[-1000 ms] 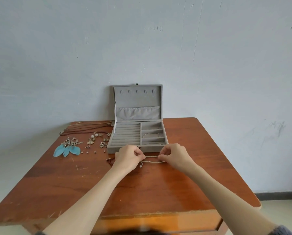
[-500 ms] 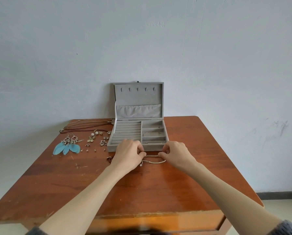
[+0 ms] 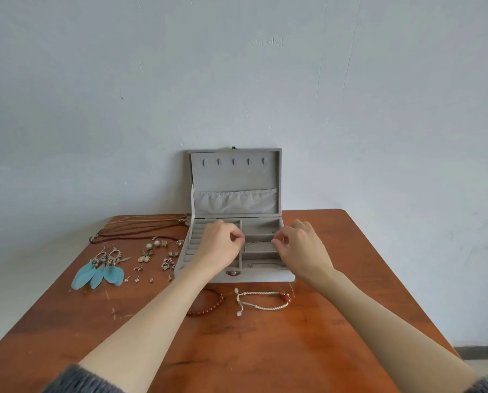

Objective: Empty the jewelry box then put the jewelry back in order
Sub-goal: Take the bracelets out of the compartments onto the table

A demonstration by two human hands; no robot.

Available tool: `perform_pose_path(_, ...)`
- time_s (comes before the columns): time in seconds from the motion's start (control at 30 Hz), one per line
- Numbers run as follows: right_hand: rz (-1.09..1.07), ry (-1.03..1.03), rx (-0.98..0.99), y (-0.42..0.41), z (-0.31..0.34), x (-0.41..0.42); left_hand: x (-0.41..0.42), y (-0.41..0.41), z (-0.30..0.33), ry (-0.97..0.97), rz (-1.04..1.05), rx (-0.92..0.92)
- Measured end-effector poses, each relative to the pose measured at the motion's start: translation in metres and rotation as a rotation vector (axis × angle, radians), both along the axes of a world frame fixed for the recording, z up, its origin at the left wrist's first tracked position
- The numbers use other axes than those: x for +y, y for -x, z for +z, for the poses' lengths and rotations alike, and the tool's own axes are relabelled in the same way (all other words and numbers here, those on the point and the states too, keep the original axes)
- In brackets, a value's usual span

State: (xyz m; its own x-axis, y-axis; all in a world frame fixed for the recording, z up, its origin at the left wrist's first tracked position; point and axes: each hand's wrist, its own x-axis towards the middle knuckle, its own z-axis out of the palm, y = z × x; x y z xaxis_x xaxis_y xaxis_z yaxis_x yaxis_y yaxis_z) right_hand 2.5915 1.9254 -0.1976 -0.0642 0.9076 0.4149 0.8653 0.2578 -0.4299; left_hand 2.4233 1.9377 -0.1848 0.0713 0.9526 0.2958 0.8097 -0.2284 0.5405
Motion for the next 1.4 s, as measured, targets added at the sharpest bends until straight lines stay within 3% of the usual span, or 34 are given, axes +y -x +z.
perform_pose_path(0.1, -0.033, 0.029, -0.044, -0.001, -0.006, 0.011, 0.016, -0.008, -0.005, -0.002, 0.008, 0.07)
perform_pose_path(0.23, -0.041, 0.103, -0.039, -0.006, -0.012, 0.023, 0.029, -0.018, -0.01, -0.019, 0.057, 0.441)
perform_pose_path(0.3, -0.033, 0.114, 0.009, -0.007, -0.015, 0.025, 0.032, -0.022, -0.012, -0.018, 0.072, 0.536)
perform_pose_path(0.6, -0.012, 0.087, 0.038, -0.007, -0.018, 0.028, 0.033, -0.03, -0.01, 0.02, 0.033, 0.719)
perform_pose_path(0.87, -0.026, 0.111, 0.036, -0.006, -0.018, 0.027, 0.032, -0.033, -0.005, 0.046, 0.046, 0.717)
perform_pose_path(1.03, -0.043, 0.128, 0.086, -0.005, -0.019, 0.025, 0.037, -0.023, -0.002, 0.137, -0.059, 0.64)
perform_pose_path(1.27, -0.048, 0.101, 0.049, 0.001, -0.017, 0.02, 0.029, -0.014, 0.011, 0.21, -0.279, 0.166)
perform_pose_path(1.4, 0.028, 0.161, 0.191, 0.007, -0.008, 0.015, 0.022, -0.015, 0.025, 0.277, -0.335, -0.074)
